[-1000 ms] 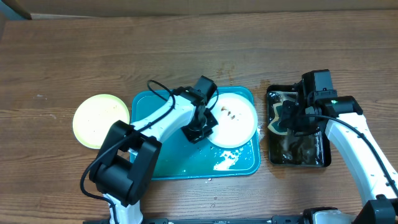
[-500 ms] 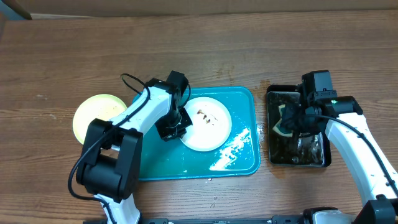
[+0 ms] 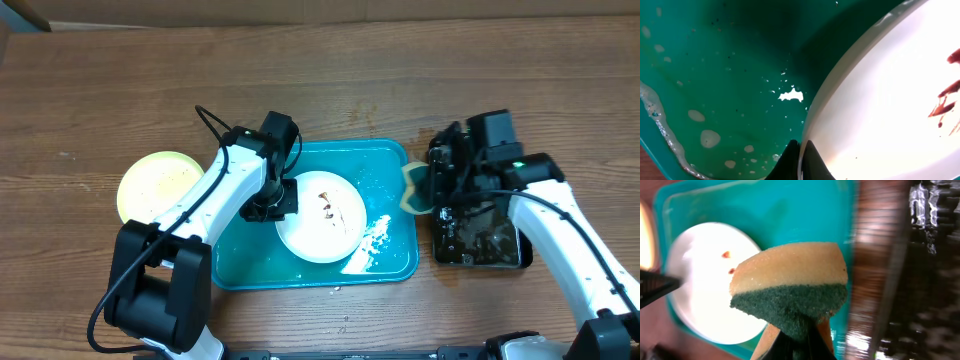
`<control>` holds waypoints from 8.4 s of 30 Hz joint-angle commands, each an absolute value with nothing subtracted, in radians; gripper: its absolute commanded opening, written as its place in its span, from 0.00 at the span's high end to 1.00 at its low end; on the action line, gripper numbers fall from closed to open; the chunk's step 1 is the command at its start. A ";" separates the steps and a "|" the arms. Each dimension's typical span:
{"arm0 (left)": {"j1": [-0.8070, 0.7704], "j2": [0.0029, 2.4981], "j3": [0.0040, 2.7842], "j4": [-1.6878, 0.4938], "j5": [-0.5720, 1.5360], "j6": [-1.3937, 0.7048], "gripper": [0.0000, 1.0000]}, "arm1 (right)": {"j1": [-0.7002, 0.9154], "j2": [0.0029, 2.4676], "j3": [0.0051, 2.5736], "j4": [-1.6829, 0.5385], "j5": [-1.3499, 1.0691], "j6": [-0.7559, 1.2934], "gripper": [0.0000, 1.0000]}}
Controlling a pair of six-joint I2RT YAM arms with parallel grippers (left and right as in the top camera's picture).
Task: Clean dirty plates on tray and stack at the side
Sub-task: 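Scrub the white plate with the sponge in the right gripper, then return the sponge to the basin with the right gripper while lifting the white plate, then carry the white plate with the left gripper and stack it on the yellow plate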
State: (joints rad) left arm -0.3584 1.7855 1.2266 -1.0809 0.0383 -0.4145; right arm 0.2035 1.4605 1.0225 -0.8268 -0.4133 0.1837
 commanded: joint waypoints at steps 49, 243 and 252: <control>-0.527 1.854 1.211 -0.993 0.001 -0.569 0.96 | 0.592 1.854 1.034 -0.615 -0.244 0.685 0.96; -0.657 1.376 1.137 -0.927 -0.963 -0.186 0.96 | 0.123 1.632 0.935 -0.655 -0.333 0.078 0.89; -0.657 1.376 1.137 -0.886 -1.151 -0.152 0.96 | 0.123 1.632 0.935 -0.659 -0.331 0.078 0.94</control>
